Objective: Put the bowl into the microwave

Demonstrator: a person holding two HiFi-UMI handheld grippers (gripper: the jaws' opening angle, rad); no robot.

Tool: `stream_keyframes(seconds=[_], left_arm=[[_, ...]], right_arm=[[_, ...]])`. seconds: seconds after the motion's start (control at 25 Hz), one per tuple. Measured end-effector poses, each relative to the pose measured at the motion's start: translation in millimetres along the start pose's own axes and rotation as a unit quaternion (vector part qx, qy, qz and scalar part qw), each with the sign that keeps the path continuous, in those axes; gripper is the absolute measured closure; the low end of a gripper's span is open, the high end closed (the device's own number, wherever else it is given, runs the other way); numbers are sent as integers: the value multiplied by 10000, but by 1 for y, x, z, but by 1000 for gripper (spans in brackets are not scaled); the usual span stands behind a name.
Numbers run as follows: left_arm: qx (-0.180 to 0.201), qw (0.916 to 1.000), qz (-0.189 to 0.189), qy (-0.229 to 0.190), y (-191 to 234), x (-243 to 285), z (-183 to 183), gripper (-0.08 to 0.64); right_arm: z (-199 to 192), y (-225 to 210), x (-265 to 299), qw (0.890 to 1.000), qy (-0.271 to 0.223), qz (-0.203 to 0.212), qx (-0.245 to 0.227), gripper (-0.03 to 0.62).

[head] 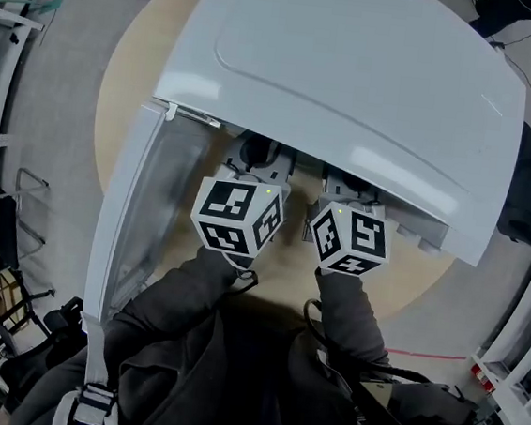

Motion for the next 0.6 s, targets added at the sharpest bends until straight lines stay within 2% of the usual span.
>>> stream_keyframes(seconds=[0.12, 0.36, 0.48, 0.6], left_arm=[[249, 9995, 26, -188, 0, 0, 2, 488], [446, 9981, 96, -405, 2, -5, 9, 486], [474, 9980, 95, -408, -1, -11, 7, 486], [519, 9975, 157, -457, -1, -18, 8, 486]], right_arm=[[-2, 2, 4, 9999, -57, 35, -76, 565], [0, 3, 8, 9994, -165, 173, -248, 555], [1, 3, 8, 9993, -244, 226, -155, 454], [3, 3, 4, 9987, -384, 224, -229, 433]])
Point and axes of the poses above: the fingertips, and each gripper's own axes: x forward along the fingers, y to its left, z out of its top, the point moved 5 cm from there along -x, backward along the fingers, and after that the axes turned 15 degrees about -y, right-handed, at the moved point
